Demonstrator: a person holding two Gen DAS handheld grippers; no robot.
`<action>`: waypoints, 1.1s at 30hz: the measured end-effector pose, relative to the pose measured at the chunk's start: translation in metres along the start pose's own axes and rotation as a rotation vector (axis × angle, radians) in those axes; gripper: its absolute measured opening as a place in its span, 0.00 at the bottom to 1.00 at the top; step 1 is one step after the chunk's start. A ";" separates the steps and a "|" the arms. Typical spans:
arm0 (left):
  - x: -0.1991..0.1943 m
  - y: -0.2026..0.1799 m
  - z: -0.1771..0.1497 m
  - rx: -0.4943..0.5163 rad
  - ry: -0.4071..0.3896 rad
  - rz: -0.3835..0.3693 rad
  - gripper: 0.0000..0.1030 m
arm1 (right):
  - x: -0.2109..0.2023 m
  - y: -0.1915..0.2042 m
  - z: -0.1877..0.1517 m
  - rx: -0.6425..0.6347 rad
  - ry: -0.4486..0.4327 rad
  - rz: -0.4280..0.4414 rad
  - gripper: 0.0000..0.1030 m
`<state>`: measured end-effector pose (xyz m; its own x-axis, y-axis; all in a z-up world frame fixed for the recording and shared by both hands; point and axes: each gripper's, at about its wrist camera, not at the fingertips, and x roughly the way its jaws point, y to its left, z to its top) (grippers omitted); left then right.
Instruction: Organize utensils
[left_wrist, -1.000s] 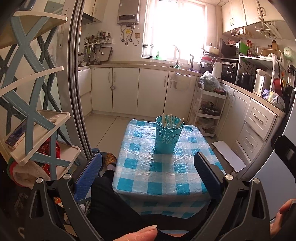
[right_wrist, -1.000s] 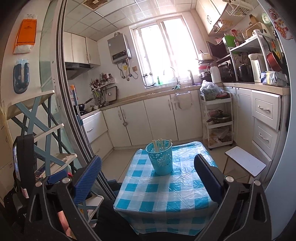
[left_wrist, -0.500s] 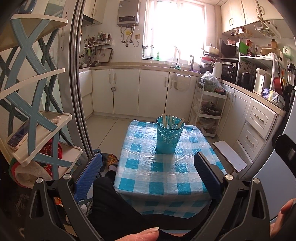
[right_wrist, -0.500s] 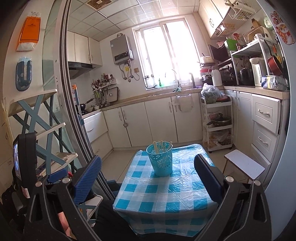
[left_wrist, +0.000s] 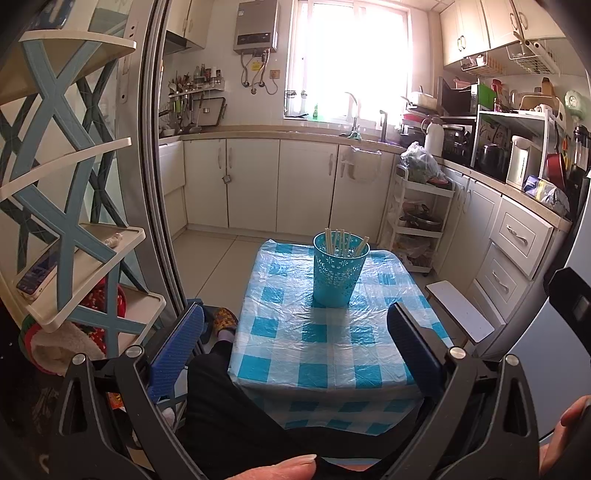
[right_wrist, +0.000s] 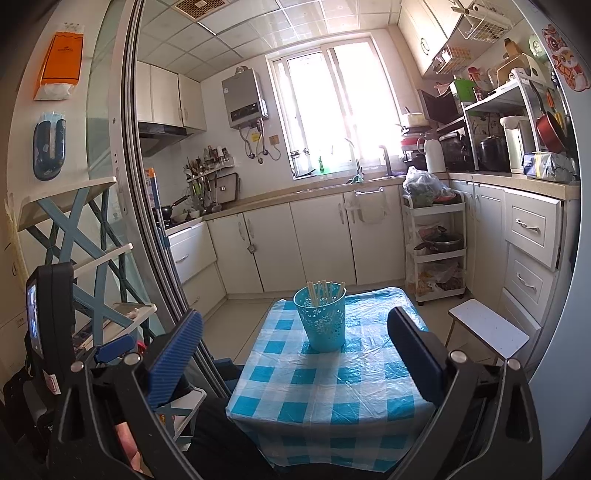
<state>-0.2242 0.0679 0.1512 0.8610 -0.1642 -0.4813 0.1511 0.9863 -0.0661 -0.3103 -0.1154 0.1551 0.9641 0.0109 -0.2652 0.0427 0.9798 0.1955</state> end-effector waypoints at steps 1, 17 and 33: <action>0.000 0.000 0.000 0.001 0.000 0.001 0.93 | 0.000 0.000 0.000 0.000 0.001 0.001 0.93; -0.001 0.001 0.000 -0.002 0.003 -0.002 0.93 | 0.002 -0.002 0.001 -0.004 0.012 0.013 0.93; 0.004 0.003 -0.003 0.001 -0.022 -0.017 0.93 | 0.007 -0.010 0.000 -0.006 0.032 0.021 0.93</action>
<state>-0.2213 0.0701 0.1464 0.8686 -0.1815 -0.4610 0.1667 0.9833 -0.0729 -0.3043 -0.1250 0.1515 0.9560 0.0378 -0.2909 0.0208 0.9804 0.1959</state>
